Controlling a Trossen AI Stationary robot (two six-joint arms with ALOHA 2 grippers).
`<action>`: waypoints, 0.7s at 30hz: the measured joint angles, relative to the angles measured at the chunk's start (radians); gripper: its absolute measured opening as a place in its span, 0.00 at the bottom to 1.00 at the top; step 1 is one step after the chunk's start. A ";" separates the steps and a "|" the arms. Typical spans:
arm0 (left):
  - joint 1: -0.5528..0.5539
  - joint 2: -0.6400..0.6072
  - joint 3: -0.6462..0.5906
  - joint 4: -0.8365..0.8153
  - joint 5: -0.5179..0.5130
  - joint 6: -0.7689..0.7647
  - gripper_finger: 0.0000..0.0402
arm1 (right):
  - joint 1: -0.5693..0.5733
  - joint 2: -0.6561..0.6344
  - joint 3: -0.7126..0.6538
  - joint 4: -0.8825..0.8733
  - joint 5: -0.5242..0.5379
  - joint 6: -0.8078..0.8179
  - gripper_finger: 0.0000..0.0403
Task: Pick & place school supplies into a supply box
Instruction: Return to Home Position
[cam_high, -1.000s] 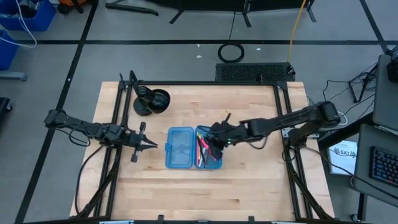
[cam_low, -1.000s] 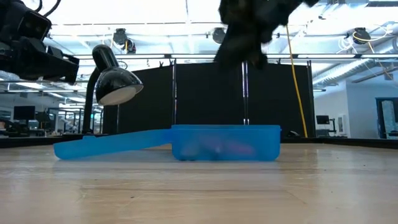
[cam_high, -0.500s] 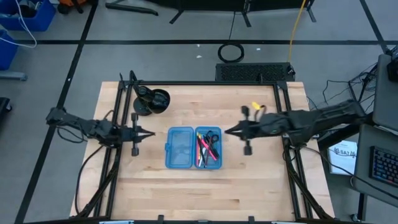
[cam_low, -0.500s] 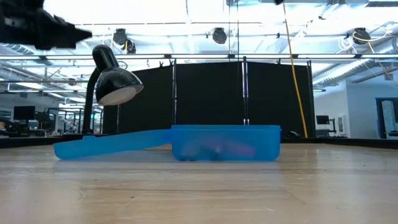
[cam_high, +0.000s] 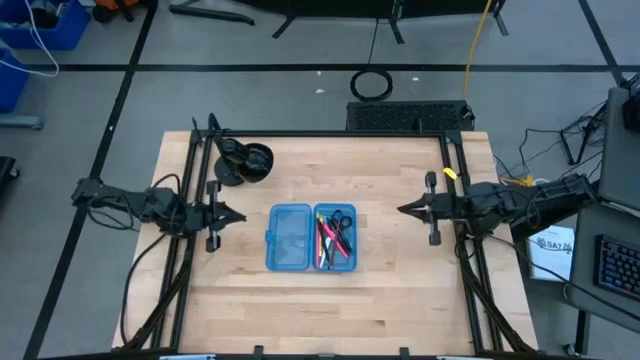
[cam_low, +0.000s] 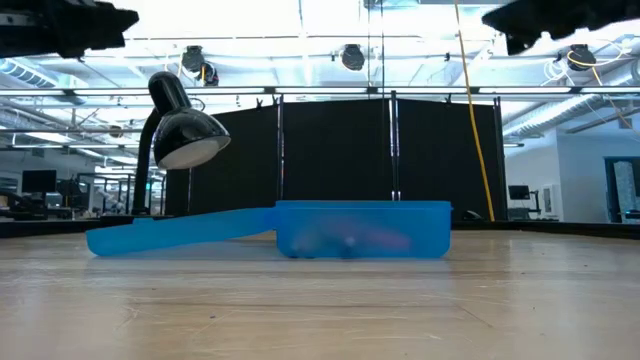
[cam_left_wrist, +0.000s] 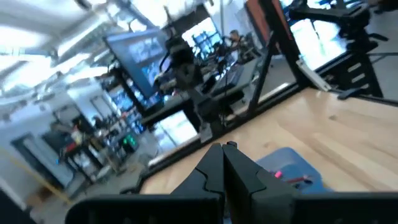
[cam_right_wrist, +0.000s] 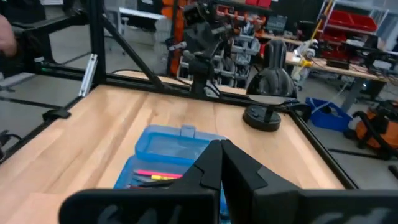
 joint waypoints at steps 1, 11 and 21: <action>0.026 0.000 0.000 -0.009 0.012 -0.020 0.00 | -0.007 -0.027 -0.019 -0.001 -0.011 -0.002 0.00; 0.234 -0.039 -0.084 0.002 0.229 -0.185 0.00 | -0.038 -0.239 -0.110 -0.010 -0.076 -0.123 0.00; 0.298 -0.070 -0.164 0.101 0.307 -0.327 0.00 | -0.065 -0.365 -0.227 -0.008 -0.108 0.009 0.00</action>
